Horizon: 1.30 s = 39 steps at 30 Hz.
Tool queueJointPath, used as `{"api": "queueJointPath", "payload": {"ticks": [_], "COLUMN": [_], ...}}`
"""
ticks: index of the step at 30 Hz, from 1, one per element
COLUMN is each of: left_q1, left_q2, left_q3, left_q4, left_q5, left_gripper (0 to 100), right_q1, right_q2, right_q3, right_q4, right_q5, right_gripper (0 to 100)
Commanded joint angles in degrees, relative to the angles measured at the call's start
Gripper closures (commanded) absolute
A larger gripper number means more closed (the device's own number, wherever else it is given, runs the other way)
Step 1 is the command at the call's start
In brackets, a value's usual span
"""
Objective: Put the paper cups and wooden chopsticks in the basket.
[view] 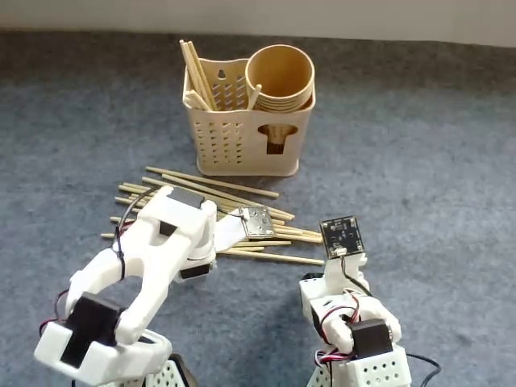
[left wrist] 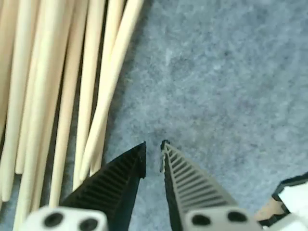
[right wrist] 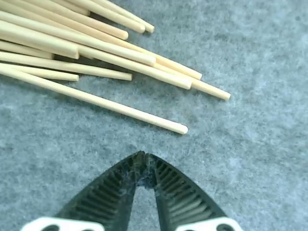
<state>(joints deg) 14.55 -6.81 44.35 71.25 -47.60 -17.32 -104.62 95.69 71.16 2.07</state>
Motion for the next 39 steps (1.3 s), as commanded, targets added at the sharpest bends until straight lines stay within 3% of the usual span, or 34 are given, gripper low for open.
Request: {"api": "queueJointPath", "payload": {"ticks": [1,8,18,27,35,39], "left_q1": [-0.4,-0.4,0.22,0.4,0.66,0.31], "left_q2": [-10.51,-20.09,-19.91,-9.71,-6.02,-8.13], "left_q3": [-2.24,0.04,6.99,6.73,4.97,4.79], "left_q4": [4.84,4.04,-13.1,-21.54,-21.36,-15.91], "left_q5": [2.64,2.99,5.8,5.98,5.8,5.8], "left_gripper": [92,87,86,87,93,93], "right_q1": [-0.13,-0.13,-0.13,-0.13,-0.13,-0.13], "right_q2": [-0.57,-0.57,-0.57,-0.57,-0.57,-0.57], "right_q3": [6.46,6.46,6.46,6.46,6.46,6.46], "right_q4": [0.31,0.31,0.31,0.31,0.31,0.31], "right_q5": [0.7,0.7,0.7,0.7,0.7,0.7], "right_gripper": [99.1,99.1,99.1,99.1,99.1,99.1]}}
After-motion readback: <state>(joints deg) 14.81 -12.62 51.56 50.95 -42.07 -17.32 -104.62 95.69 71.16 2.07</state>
